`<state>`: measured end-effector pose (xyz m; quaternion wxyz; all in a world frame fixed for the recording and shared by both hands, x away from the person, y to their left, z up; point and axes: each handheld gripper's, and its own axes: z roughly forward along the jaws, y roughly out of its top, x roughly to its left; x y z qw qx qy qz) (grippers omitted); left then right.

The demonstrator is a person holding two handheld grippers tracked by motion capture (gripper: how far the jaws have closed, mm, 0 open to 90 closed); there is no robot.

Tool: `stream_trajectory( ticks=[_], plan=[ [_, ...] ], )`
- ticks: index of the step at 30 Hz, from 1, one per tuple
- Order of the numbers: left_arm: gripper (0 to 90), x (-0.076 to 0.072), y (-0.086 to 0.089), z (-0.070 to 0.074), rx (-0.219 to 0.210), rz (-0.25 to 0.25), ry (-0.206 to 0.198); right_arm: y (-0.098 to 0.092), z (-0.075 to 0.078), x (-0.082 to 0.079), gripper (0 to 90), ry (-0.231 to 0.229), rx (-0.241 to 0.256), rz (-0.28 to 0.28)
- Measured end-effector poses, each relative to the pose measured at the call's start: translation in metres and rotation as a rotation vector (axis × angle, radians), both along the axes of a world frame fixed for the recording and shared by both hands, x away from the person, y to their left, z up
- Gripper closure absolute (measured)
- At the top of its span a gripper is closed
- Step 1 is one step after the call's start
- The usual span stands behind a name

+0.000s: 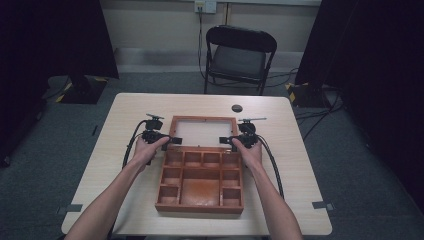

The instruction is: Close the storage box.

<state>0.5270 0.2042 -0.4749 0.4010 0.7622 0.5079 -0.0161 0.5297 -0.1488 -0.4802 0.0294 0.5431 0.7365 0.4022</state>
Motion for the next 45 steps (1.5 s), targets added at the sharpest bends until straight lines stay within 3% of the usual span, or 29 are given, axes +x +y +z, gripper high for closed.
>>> stream_trajectory(
  ticks=[4,6,14,21,26,32,34,45],
  plan=[
    [22.5,0.0,0.0,0.0,-0.002,0.003,0.003,-0.001,0.001,0.0,14.1,0.009,0.004,-0.004],
    [22.4,0.0,0.0,0.0,-0.004,0.001,0.0,-0.003,0.002,-0.001,16.5,-0.008,0.013,-0.01],
    [23.4,-0.005,-0.005,0.009,0.049,-0.003,-0.096,-0.006,0.01,-0.005,21.3,-0.084,0.032,-0.037],
    [28.1,-0.006,-0.006,0.015,0.015,-0.019,-0.114,-0.008,0.025,-0.01,22.6,-0.125,0.085,-0.055],
    [30.8,-0.008,-0.007,0.022,0.036,-0.015,-0.15,-0.009,0.034,-0.014,25.3,-0.159,0.056,-0.041],
    [34.6,-0.012,-0.002,0.028,-0.001,-0.012,-0.195,-0.009,0.045,-0.019,27.1,-0.193,0.047,-0.029],
    [34.4,-0.014,-0.003,0.031,0.014,-0.018,-0.209,-0.011,0.048,-0.021,27.9,-0.196,0.047,-0.022],
    [37.2,-0.017,-0.001,0.043,0.008,-0.019,-0.233,-0.011,0.062,-0.02,27.5,-0.221,0.053,-0.016]
  ],
)
